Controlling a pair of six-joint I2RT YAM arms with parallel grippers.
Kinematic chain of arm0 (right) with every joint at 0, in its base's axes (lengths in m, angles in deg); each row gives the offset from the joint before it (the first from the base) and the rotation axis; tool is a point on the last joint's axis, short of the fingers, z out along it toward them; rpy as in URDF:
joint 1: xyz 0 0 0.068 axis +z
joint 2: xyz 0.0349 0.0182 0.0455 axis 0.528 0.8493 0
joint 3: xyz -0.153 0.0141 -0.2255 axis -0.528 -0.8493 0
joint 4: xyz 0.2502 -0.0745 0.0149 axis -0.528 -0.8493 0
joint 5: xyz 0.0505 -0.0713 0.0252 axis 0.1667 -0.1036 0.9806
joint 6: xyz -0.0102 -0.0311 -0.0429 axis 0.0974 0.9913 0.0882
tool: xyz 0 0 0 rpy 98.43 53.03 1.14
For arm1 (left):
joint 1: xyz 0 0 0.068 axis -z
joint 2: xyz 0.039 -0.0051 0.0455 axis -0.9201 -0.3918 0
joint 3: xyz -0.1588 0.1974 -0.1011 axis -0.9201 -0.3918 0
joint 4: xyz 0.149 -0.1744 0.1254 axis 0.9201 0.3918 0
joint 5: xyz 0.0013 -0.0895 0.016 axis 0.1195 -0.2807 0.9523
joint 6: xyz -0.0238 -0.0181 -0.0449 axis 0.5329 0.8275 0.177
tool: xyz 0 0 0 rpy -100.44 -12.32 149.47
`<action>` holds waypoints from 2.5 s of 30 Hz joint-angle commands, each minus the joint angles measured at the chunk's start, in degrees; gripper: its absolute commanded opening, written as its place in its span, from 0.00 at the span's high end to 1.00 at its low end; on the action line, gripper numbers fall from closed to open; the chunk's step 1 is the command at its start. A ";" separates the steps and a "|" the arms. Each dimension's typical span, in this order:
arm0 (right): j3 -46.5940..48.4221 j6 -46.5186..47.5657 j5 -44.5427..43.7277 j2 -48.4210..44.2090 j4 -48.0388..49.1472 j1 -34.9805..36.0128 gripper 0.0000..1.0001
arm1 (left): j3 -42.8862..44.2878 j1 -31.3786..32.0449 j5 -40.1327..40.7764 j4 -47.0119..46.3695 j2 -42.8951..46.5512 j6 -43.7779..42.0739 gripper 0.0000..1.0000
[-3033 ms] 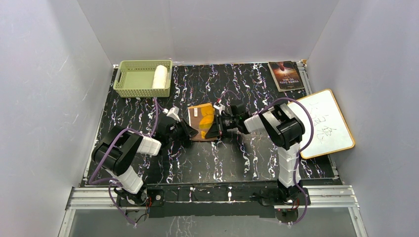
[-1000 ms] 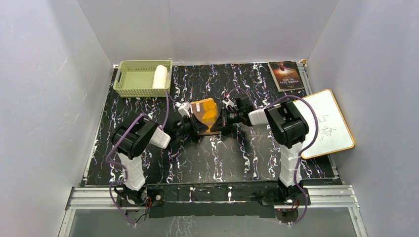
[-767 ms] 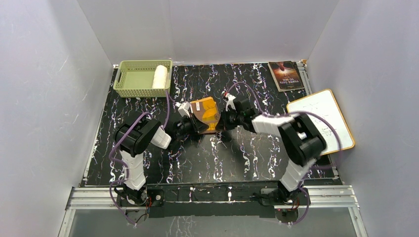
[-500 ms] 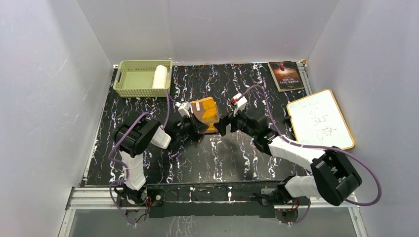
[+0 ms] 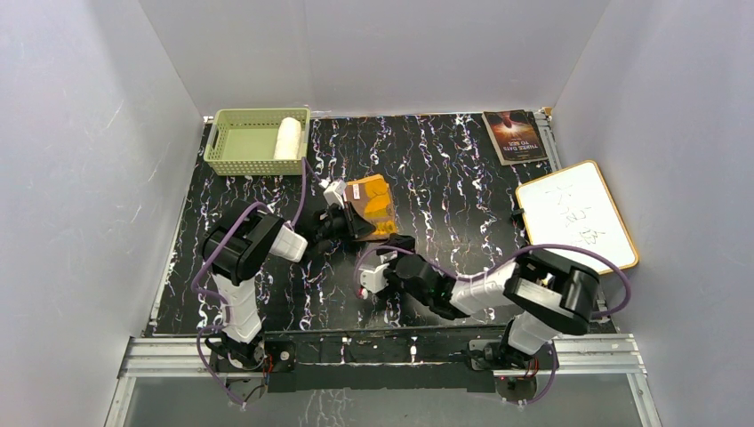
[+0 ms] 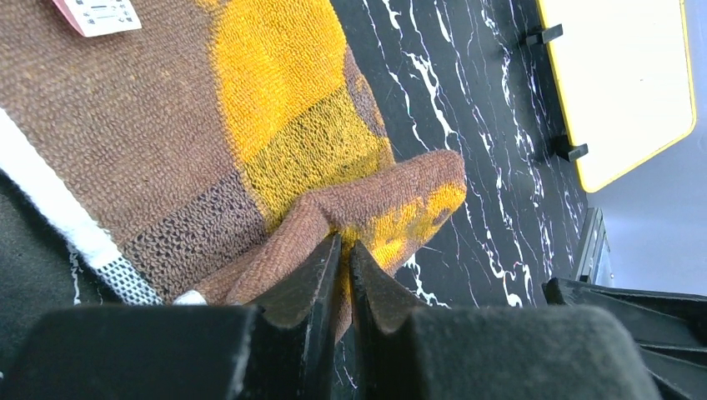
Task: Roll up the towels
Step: Roll the towel at the center of the board.
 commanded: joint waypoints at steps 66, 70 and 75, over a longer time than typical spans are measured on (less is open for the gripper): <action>53.02 -72.54 68.82 28.76 -55.35 -18.24 1.00 | -5.50 -12.49 -6.05 41.16 45.01 -5.44 0.76; 51.54 -79.12 76.96 30.93 -47.53 -19.27 1.00 | -5.99 -12.51 -6.19 41.98 46.29 -5.07 0.75; 48.60 -90.94 83.13 33.17 -36.54 -22.28 1.00 | -7.00 -12.52 -8.87 40.16 45.68 -3.68 0.75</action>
